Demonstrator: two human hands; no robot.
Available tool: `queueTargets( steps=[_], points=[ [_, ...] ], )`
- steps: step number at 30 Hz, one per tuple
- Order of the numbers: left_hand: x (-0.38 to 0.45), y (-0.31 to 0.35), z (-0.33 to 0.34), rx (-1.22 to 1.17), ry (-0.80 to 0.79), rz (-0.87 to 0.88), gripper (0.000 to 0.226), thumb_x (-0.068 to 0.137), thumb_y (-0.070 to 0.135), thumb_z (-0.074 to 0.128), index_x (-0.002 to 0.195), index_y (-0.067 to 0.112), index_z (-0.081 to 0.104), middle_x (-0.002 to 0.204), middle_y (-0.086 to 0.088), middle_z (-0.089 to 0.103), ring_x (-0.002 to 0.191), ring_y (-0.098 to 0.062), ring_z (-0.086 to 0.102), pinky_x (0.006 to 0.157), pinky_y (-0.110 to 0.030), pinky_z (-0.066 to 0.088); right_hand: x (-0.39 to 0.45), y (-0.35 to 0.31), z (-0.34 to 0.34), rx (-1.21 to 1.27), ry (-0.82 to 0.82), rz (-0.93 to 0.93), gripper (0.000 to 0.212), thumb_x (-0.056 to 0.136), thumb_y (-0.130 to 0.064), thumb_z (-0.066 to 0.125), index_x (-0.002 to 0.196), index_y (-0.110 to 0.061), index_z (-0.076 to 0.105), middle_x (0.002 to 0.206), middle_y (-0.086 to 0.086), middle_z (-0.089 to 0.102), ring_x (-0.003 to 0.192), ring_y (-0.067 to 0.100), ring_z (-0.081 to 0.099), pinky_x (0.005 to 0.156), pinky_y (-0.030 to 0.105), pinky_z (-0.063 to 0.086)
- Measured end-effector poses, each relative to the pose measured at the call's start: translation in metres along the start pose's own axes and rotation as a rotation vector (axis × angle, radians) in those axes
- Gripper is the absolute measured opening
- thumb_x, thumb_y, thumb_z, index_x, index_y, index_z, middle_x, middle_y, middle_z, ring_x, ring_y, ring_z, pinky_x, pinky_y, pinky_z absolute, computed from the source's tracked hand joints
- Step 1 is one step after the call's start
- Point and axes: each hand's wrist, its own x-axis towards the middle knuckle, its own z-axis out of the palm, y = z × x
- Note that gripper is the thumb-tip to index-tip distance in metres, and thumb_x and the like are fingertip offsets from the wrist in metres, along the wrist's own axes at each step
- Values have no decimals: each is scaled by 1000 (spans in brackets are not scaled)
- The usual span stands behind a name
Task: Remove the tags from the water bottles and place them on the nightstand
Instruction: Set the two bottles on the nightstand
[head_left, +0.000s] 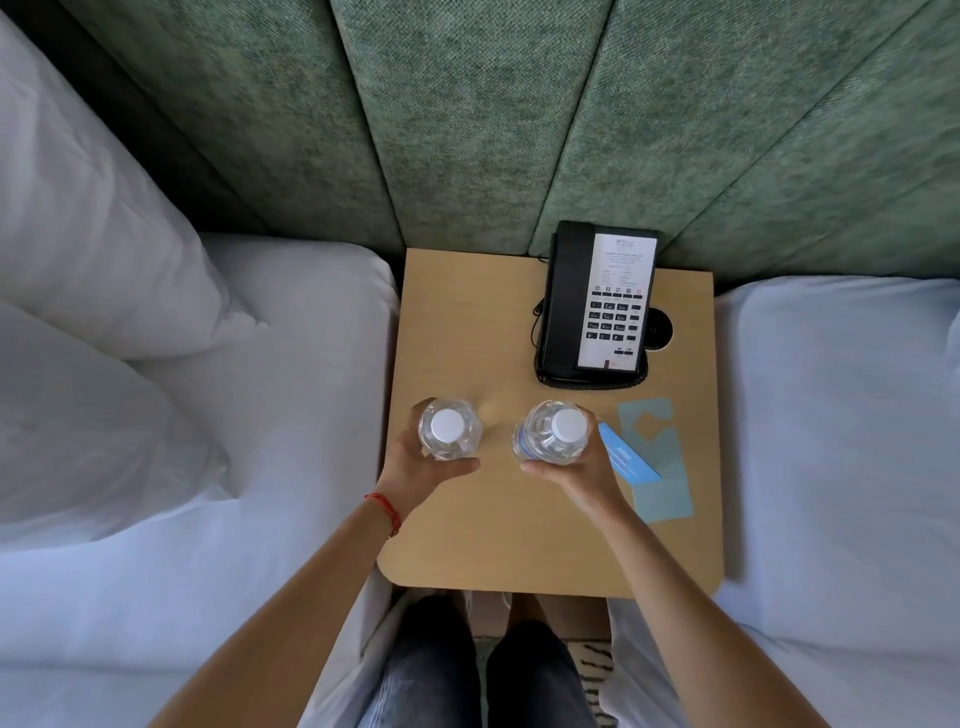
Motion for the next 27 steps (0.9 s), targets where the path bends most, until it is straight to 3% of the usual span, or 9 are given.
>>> queueTargets(
  steps=[4, 10, 14, 16, 19, 21, 27],
  points=[
    [-3, -1, 3, 24, 9, 2, 77, 56, 3, 84, 115, 29, 44, 105, 17, 56, 88, 17, 54, 66, -1, 43, -2, 5, -2, -34, -2, -6, 75, 51, 1, 86, 99, -38, 43, 99, -17, 53, 89, -20, 52, 74, -2, 38],
    [-5, -3, 2, 38, 9, 13, 75, 59, 9, 84, 118, 31, 44, 111, 14, 54, 103, 1, 51, 76, -10, 44, -8, 12, -3, -70, -30, -11, 77, 51, -8, 88, 102, -43, 42, 101, -17, 54, 91, -25, 47, 73, -5, 35],
    [-9, -4, 3, 43, 42, 6, 74, 60, 12, 84, 119, 34, 44, 112, 14, 54, 105, -5, 49, 70, 1, 39, -10, 15, -1, -65, -32, -14, 75, 52, -11, 88, 102, -42, 43, 100, -17, 55, 90, -26, 48, 72, -6, 34],
    [-12, -4, 3, 47, 50, 12, 73, 62, 13, 82, 121, 33, 44, 117, 10, 55, 110, -8, 48, 75, -2, 39, -12, 15, -1, -47, -25, -7, 73, 54, -15, 88, 103, -42, 43, 102, -18, 56, 93, -22, 50, 76, -2, 36],
    [-19, -5, 4, 56, 66, 11, 73, 66, 15, 80, 128, 26, 44, 126, 6, 54, 118, -8, 46, 93, -22, 35, -19, 15, -2, 11, -24, 5, 72, 59, -16, 86, 112, -39, 43, 112, -17, 57, 108, -4, 53, 93, 19, 40],
    [-27, -4, 4, 63, 93, 5, 71, 68, 13, 78, 129, 24, 44, 126, 6, 55, 118, -7, 46, 96, -26, 35, -25, 14, -3, 56, -22, -2, 73, 63, -12, 83, 121, -30, 43, 121, -10, 56, 118, 8, 51, 102, 29, 38],
    [-53, 2, 6, 113, 239, 25, 57, 77, 15, 70, 128, 21, 46, 118, 4, 55, 112, -12, 49, 89, -28, 39, -50, -5, -2, 138, 90, -23, 66, 70, -8, 78, 125, -19, 44, 131, 0, 53, 123, 13, 49, 106, 30, 36]
  ],
)
